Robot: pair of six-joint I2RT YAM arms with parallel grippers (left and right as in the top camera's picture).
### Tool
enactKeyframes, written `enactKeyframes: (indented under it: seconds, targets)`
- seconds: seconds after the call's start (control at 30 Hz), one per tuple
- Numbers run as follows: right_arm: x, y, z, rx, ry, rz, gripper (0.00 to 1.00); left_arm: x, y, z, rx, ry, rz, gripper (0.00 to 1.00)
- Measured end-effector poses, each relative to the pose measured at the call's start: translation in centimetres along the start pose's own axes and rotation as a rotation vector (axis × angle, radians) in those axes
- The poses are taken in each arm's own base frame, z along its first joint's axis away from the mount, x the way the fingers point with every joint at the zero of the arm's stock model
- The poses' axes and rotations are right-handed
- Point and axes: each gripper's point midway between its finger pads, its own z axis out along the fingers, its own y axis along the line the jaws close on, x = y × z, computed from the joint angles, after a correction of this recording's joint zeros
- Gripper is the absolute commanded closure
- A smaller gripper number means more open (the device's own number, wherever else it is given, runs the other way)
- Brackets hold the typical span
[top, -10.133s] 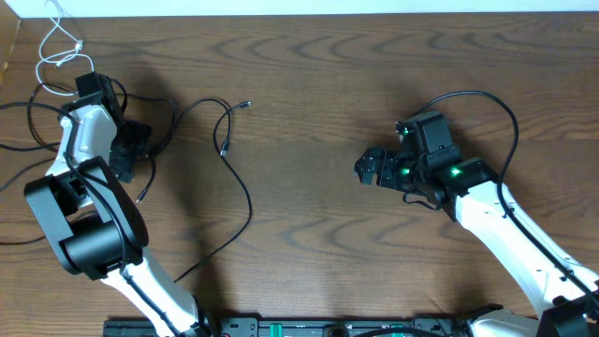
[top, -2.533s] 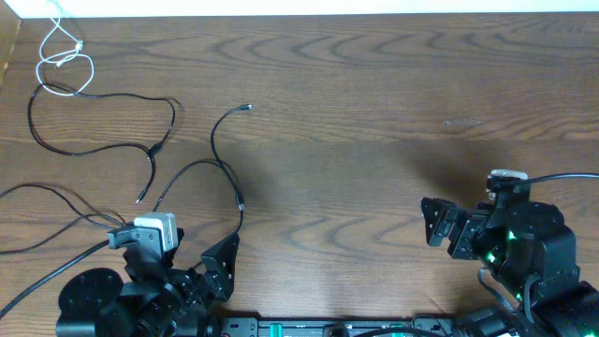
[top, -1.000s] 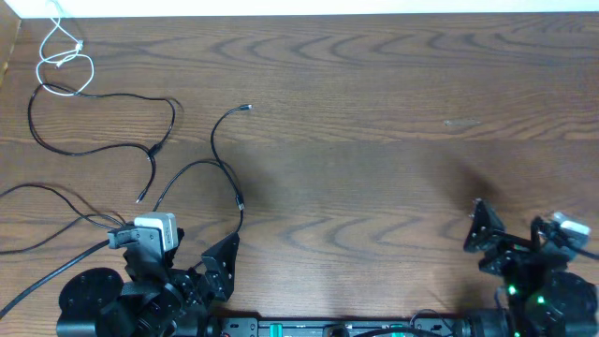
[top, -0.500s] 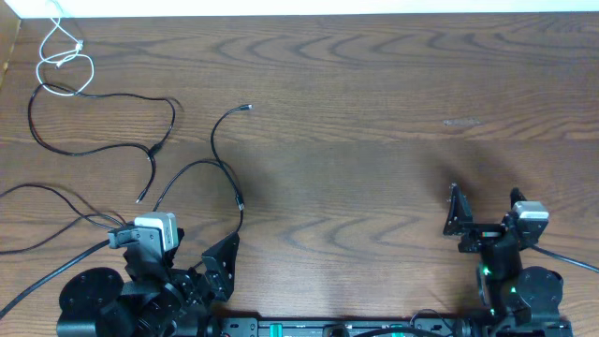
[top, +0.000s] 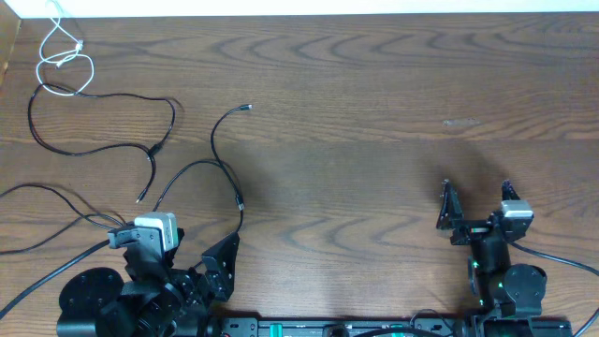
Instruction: Untangle cables
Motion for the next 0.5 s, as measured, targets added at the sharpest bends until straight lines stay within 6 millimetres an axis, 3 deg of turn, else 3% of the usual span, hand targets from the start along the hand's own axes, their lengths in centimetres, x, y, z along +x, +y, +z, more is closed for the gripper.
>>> enactKeyframes:
  seconds: [0.1, 0.5]
  targets:
    - [1.4, 0.0, 0.0, -0.002, 0.056, -0.025, 0.01, 0.0, 0.0, 0.0, 0.000, 0.000, 0.000, 0.02]
    - [1.5, -0.1, 0.0, -0.003, 0.060, -0.107, 0.01, 0.0, 0.0, 0.0, 0.000, 0.000, 0.000, 0.02]
